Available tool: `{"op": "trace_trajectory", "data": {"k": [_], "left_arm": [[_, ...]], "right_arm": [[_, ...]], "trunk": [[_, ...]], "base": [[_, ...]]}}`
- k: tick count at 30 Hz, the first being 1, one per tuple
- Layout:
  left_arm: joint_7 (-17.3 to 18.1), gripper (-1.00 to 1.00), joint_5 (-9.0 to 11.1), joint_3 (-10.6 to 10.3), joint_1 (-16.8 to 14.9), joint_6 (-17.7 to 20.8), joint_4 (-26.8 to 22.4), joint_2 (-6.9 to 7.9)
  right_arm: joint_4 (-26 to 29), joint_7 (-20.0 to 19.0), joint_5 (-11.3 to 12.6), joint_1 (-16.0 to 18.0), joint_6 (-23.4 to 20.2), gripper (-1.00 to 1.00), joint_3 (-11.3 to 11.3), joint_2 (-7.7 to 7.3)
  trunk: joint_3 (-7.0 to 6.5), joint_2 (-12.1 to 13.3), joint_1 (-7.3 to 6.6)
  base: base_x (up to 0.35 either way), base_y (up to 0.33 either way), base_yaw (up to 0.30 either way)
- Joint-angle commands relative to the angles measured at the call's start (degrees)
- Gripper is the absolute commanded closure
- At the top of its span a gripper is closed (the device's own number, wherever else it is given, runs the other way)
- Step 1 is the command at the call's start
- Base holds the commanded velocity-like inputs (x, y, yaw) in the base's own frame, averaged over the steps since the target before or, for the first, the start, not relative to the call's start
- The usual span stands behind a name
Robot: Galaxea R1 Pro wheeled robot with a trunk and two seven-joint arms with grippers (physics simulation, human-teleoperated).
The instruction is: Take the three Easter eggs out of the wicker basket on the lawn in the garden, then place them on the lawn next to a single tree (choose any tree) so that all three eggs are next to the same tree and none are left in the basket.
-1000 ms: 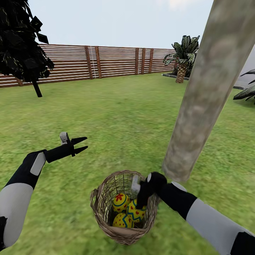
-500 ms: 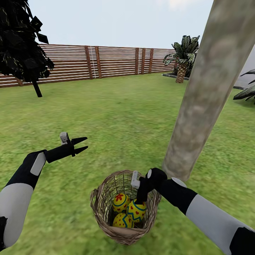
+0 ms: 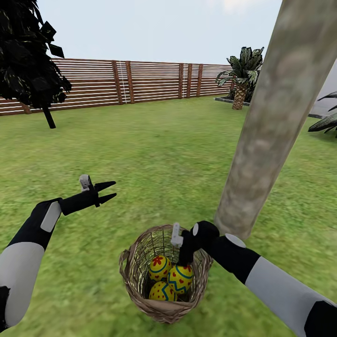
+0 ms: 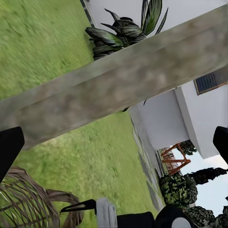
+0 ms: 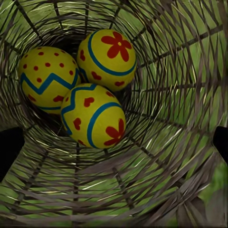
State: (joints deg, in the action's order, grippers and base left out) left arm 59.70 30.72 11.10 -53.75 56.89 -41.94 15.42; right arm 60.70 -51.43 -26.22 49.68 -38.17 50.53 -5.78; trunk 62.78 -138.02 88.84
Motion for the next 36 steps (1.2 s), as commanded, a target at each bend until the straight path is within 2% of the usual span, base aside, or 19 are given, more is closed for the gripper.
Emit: {"op": "trace_trajectory", "data": {"k": [1,10,19,23,36], "left_arm": [[0.17,-1.00,-0.08,0.06,-0.04,0.24,0.01,-0.02],[0.31,-1.00,-0.05,0.15,-0.04,0.24,0.01,-0.06],[0.32,-1.00,-0.04,0.10,-0.04,0.15,0.01,-0.10],[0.32,-1.00,-0.04,0.08,-0.04,0.15,0.01,-0.12],[0.32,-1.00,-0.04,0.06,-0.02,0.15,0.01,-0.13]], "right_arm": [[0.11,-0.39,-0.74,0.04,0.45,-1.00,0.08,-0.03],[0.50,-0.43,-1.11,0.01,1.67,-1.00,0.10,0.30],[0.94,-0.43,-1.03,-0.02,2.47,-1.00,0.10,1.75],[1.89,-0.43,-1.03,-0.02,2.48,-1.00,0.10,1.89],[2.69,-0.35,-0.80,-0.28,2.40,-1.00,0.10,1.85]], "trunk": [[0.05,-0.02,-0.01],[0.05,-0.02,-0.01],[1.67,-3.63,1.97],[2.39,-5.22,2.84],[5.27,-5.40,3.17]], "base": [[0.000,0.000,0.000],[0.000,0.000,0.000],[0.000,0.000,0.000],[0.000,0.000,0.000],[0.000,0.000,0.000]]}}
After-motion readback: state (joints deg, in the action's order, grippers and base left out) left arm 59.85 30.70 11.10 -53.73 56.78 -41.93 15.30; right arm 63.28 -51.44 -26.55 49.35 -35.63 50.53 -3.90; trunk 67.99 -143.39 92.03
